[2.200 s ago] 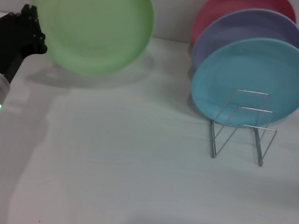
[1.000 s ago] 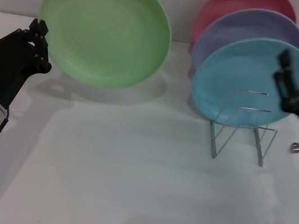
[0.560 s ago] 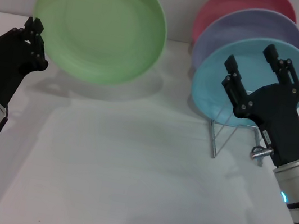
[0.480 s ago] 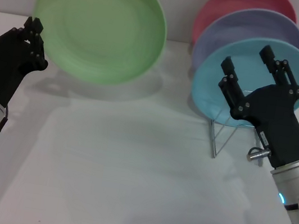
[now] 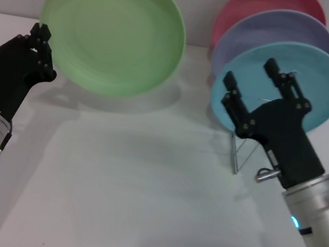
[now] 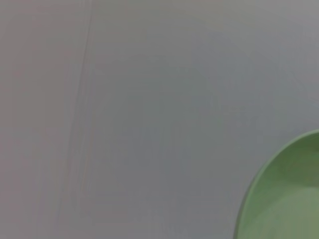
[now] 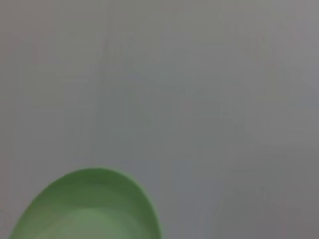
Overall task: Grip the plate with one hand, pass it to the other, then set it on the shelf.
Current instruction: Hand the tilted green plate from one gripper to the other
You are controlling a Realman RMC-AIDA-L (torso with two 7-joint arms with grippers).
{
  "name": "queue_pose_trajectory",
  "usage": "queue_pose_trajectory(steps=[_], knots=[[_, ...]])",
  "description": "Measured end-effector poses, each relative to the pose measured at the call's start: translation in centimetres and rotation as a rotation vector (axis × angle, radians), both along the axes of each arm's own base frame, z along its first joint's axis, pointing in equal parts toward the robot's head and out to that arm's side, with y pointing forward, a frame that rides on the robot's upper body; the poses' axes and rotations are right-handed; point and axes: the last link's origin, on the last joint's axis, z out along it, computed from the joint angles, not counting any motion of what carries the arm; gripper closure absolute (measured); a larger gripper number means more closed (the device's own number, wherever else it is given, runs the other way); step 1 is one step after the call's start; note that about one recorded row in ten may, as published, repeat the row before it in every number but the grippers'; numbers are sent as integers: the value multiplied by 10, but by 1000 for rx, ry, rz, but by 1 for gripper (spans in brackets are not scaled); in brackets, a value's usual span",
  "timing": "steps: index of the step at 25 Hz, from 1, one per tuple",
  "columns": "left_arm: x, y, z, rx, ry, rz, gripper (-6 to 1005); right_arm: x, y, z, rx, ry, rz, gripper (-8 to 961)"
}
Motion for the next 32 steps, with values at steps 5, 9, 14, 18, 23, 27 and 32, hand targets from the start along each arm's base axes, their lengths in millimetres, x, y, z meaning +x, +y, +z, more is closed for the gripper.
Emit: queue_pose_trajectory(steps=[5,9,14,18,23,27,32], knots=[[-1,-3,-1,0,15,-1,946,-6,5,-10,-54,-22,-6,265],[-7,-9,-2,6,45,13,945,-10,8,-14,-63,-42,8,266],[-9,-16,-2,13,53,9,944,-13,13,-18,-75,-73,17,266],[-9,-18,-3,17,51,6,943,-17,18,-19,-84,-75,13,266],[-8,-21,-5,14,36,6,942,-26,21,-26,-135,-56,20,266],[-7,-21,-7,6,31,3,941,-28,24,-30,-185,-21,1,265],[-5,-22,-9,-1,30,-4,940,-25,23,-30,-197,6,-22,265]])
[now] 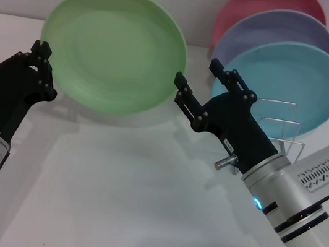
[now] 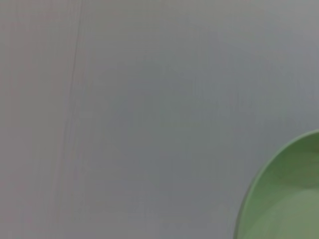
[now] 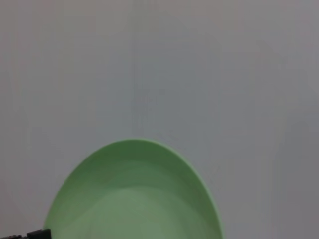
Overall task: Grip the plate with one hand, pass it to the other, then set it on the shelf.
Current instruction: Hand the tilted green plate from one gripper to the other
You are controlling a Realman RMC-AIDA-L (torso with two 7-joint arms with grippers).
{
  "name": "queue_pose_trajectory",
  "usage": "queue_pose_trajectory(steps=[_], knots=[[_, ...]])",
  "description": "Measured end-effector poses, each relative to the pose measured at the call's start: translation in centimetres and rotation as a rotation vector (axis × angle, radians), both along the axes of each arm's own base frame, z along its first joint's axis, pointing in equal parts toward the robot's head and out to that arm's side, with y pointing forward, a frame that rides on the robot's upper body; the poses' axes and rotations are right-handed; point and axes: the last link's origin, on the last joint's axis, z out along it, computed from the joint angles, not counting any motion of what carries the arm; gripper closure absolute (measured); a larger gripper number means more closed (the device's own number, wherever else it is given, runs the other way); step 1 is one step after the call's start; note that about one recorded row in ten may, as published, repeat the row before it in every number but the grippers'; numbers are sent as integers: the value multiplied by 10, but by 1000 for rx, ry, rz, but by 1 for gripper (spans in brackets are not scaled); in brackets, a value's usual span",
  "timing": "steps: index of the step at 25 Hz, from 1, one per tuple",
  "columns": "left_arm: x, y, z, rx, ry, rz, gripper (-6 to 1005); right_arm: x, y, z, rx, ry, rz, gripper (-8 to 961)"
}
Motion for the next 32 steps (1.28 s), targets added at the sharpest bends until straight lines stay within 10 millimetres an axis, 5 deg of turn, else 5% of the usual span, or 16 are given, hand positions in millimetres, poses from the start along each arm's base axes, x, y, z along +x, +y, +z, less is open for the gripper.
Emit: queue_pose_trajectory(steps=[32], knots=[[-3,-9,-20,-62,117,13,933,20,-8,-13,-111,16,-131,265]])
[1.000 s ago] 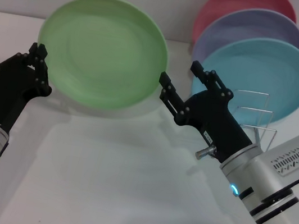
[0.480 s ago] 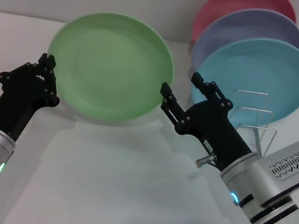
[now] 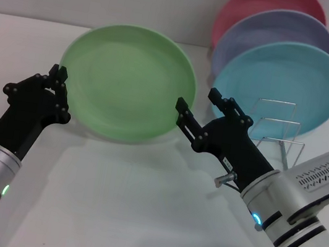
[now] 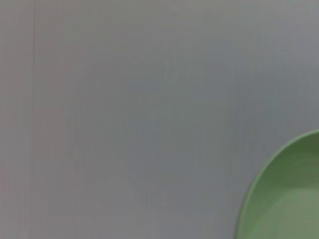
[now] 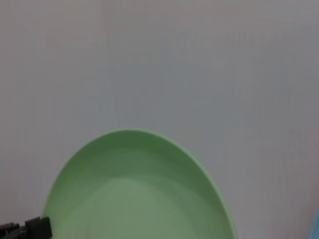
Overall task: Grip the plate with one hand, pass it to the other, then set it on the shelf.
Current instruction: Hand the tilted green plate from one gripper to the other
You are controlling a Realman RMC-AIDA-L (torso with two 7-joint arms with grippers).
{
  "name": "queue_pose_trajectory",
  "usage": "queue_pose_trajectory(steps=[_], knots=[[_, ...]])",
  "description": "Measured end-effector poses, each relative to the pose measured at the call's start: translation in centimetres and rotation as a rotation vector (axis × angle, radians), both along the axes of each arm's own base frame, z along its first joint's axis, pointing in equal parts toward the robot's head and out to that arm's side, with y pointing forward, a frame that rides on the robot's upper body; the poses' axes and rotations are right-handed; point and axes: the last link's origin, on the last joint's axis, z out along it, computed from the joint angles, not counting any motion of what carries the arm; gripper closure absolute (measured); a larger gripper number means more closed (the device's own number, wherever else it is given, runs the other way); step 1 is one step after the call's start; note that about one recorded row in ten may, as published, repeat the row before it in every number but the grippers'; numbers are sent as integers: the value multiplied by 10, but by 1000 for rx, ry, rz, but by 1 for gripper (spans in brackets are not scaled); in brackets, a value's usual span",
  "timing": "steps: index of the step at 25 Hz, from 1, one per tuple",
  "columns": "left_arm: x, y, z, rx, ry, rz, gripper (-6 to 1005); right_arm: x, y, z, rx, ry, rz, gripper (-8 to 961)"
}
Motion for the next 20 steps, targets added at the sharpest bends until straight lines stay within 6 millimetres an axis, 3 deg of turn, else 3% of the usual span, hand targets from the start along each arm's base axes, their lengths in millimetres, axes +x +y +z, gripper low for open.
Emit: queue_pose_trajectory(steps=[20], knots=[[1,2,-3,-15,9,1,929,-1,5,-2,-13,-9,-23,265]])
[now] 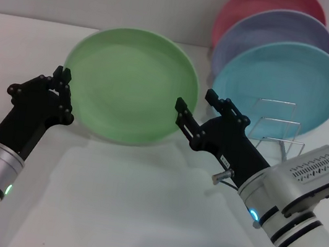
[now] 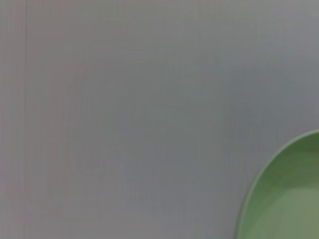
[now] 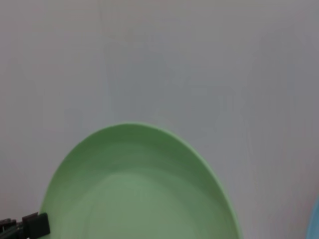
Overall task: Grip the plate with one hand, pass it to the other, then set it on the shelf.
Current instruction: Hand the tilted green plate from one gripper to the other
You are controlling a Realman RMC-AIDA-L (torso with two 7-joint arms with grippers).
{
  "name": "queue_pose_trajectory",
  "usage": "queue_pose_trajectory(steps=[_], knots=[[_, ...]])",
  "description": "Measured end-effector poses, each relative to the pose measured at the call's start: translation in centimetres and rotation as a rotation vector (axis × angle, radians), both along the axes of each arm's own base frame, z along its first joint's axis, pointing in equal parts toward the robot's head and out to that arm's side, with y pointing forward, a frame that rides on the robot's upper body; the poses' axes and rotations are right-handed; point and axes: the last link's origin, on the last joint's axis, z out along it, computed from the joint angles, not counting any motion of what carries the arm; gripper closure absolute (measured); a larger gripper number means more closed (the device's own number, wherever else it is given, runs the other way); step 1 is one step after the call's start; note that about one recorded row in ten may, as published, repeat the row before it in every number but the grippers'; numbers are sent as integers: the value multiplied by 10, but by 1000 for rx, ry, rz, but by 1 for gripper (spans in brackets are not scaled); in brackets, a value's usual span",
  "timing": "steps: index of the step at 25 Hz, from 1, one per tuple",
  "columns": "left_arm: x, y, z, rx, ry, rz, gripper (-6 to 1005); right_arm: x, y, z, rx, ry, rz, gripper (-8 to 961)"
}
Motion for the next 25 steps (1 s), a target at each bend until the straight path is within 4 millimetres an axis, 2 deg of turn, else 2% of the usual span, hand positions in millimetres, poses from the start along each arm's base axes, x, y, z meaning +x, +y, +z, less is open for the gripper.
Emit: queue_pose_trajectory(steps=[3,8,16,25], knots=[[1,1,0,0,0,-2,928,-1,1,0,1,0,2,266],[2,1,1,4,-3,-7,927,-2,3,2,10,3,1,458],[3,2,2,38,16,7,925,-3,6,3,19,6,0,661],[8,-2,-1,59,36,19,923,-3,11,4,16,-11,7,660]])
